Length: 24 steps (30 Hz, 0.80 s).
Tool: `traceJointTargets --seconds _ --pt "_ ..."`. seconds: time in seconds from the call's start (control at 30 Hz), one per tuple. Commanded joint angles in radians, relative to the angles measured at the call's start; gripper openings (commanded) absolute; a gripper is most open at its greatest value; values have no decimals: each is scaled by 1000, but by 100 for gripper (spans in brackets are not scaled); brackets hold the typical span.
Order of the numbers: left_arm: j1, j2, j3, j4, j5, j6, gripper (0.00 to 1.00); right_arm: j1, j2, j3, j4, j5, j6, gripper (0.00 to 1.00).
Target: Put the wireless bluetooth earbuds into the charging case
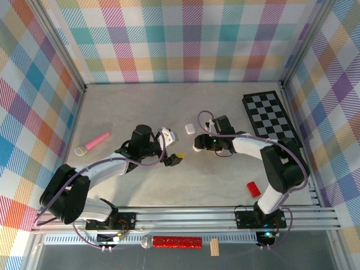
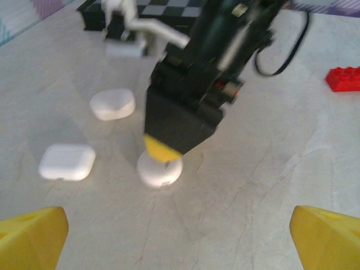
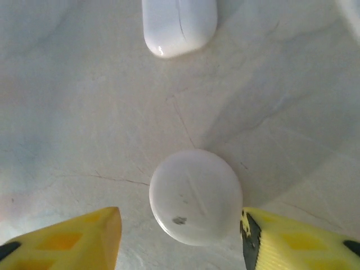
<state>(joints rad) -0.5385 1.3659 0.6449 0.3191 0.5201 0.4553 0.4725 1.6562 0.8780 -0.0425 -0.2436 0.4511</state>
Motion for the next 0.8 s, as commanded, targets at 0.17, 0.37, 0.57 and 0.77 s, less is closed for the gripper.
traceJointTargets --seconds 0.17,0.37,0.57,0.77 --pt "116 -142 -112 155 -437 -203 100 -42 -274 -7 -57 320 -237 86" --pt "258 -206 -258 289 -614 -320 100 -173 -422 -162 153 495 -482 99" --pt "376 -91 -319 431 -629 -347 100 -363 -414 -340 433 421 -494 99" --pt "413 128 -324 644 -648 -368 100 -450 -278 -390 598 278 -435 99"
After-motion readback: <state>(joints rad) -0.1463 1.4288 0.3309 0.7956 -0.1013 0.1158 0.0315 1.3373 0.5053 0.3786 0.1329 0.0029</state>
